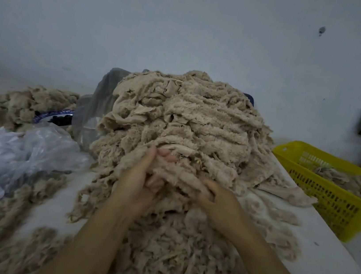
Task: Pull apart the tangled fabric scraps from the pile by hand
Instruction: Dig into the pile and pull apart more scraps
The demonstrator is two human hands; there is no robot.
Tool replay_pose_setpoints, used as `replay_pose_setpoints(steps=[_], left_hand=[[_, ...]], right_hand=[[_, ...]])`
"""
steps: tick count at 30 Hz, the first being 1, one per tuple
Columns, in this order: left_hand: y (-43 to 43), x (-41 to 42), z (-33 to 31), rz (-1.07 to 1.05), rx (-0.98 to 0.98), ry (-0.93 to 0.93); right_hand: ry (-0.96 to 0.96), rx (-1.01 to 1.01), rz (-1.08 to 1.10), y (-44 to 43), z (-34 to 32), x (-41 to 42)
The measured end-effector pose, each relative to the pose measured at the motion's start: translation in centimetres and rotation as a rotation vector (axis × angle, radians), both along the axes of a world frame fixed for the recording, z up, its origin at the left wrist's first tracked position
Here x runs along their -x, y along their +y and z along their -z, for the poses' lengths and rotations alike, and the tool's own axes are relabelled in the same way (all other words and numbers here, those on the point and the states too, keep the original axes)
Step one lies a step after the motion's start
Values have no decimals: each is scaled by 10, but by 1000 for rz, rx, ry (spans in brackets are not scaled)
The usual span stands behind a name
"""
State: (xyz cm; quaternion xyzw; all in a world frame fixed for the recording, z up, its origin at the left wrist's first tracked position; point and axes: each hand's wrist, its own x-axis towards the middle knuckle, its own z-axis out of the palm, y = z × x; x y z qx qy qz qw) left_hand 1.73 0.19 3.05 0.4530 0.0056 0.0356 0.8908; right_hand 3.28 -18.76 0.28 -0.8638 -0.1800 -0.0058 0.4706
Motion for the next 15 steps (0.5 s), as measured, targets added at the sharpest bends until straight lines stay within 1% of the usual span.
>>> replay_pose_setpoints(steps=[1, 2, 3, 4, 5, 6, 7, 8, 9, 10, 11, 12, 13, 14, 15], left_hand=[[5, -2, 1, -18, 47, -18], [8, -3, 1, -26, 71, -31], [9, -4, 2, -29, 56, -49], [9, -4, 3, -38, -40, -68], [6, -3, 4, -50, -244, -90], [2, -1, 5, -69, -511, -110], [-3, 1, 8, -55, -759, -150], [-8, 3, 11, 19, -939, -208], [-15, 4, 13, 81, -1029, -232], [-20, 5, 14, 104, -1073, -221], [-23, 4, 19, 71, -1106, -196], [-24, 4, 20, -12, -1167, -168], [-25, 4, 19, -116, -1272, -138], [-24, 5, 18, -195, -1370, -135], [-25, 6, 16, -240, -1426, -155]], right_hand=[[7, -25, 87, -5, -1, -1], [-4, -100, 187, -9, -1, -4], [-9, -201, 275, -12, -3, -6], [0, -334, 329, -13, -6, -6], [43, -475, 342, -13, -11, -6], [109, -600, 316, -11, -14, -6], [174, -691, 271, -8, -18, -3], [196, -740, 223, -5, -19, -2], [182, -747, 185, -3, -21, 1], [143, -730, 153, -1, -20, 1], [111, -693, 113, 1, -21, 3], [82, -658, 64, 1, -19, 3], [77, -627, 22, 2, -21, 6], [75, -573, -29, 4, -18, 6], [72, -488, -62, 7, -17, 8]])
